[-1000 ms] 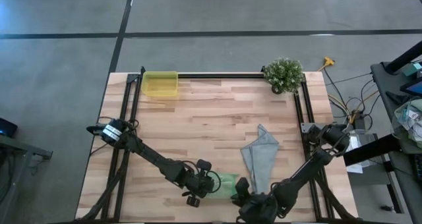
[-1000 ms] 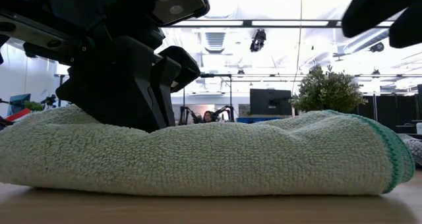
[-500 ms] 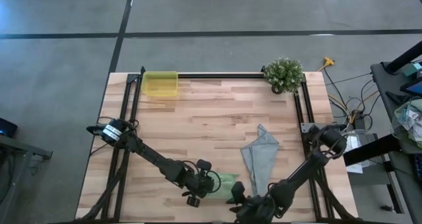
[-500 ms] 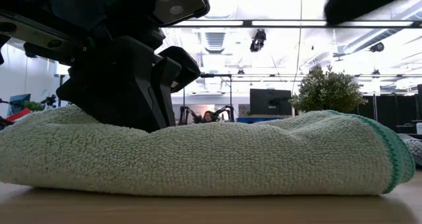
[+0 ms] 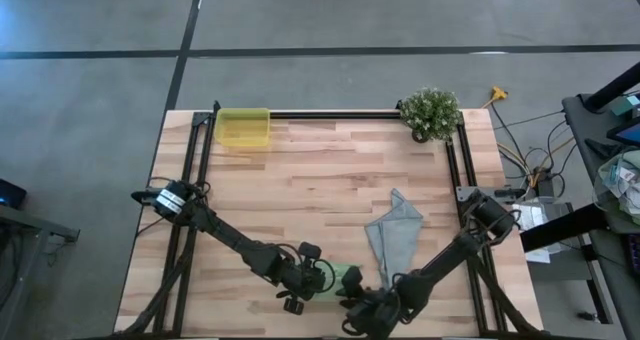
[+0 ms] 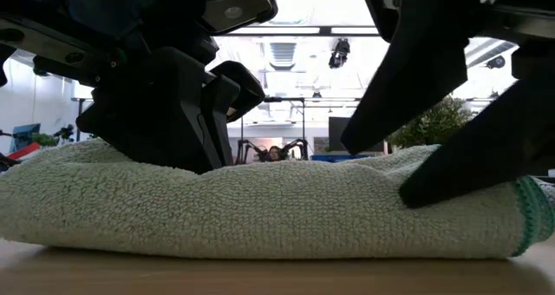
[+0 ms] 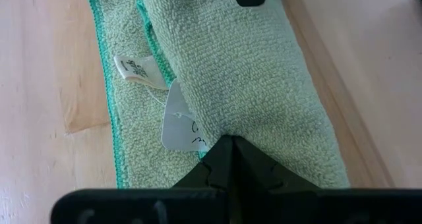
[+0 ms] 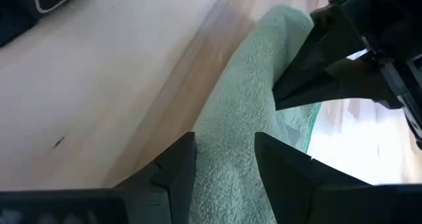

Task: Roll microfiber towels into tight, uniform cylinder then place into a basket
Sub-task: Roll the green towel

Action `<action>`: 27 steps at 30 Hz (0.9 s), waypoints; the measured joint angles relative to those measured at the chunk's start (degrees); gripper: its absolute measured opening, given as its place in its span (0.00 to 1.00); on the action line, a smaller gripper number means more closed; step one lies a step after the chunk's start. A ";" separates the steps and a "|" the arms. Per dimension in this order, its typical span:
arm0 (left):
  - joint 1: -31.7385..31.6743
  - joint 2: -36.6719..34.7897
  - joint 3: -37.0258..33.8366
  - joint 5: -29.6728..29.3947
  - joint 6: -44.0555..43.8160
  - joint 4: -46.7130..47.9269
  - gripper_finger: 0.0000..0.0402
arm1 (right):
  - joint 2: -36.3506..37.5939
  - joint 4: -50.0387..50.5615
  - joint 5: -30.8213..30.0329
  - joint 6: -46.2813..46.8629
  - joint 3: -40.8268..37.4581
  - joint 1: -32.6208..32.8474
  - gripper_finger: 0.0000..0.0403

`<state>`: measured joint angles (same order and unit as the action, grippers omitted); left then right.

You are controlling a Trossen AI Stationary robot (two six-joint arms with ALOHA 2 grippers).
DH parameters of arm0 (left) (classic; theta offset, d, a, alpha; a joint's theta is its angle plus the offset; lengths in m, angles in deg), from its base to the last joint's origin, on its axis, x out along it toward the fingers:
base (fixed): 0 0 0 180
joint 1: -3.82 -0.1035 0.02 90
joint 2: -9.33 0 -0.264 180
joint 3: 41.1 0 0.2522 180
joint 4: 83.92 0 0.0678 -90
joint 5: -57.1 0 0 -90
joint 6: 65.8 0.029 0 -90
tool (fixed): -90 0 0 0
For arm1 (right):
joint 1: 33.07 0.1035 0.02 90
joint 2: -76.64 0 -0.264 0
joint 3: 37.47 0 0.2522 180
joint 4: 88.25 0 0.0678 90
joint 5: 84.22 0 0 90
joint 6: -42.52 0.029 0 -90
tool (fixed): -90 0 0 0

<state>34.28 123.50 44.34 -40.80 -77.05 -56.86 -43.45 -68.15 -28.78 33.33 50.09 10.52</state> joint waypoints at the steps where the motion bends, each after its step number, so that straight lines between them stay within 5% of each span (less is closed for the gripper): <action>1: -0.05 0.00 -0.02 0.00 0.00 -0.02 0.00 | 0.00 -0.55 0.02 0.22 0.00 -0.11 0.38; 27: -0.12 0.07 -0.11 0.00 -0.13 -0.96 0.00 | -0.04 -3.64 6.73 9.07 -0.76 -2.65 0.38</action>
<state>34.16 123.57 44.24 -40.80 -77.18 -57.82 -43.50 -71.79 -22.05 42.39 49.33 7.87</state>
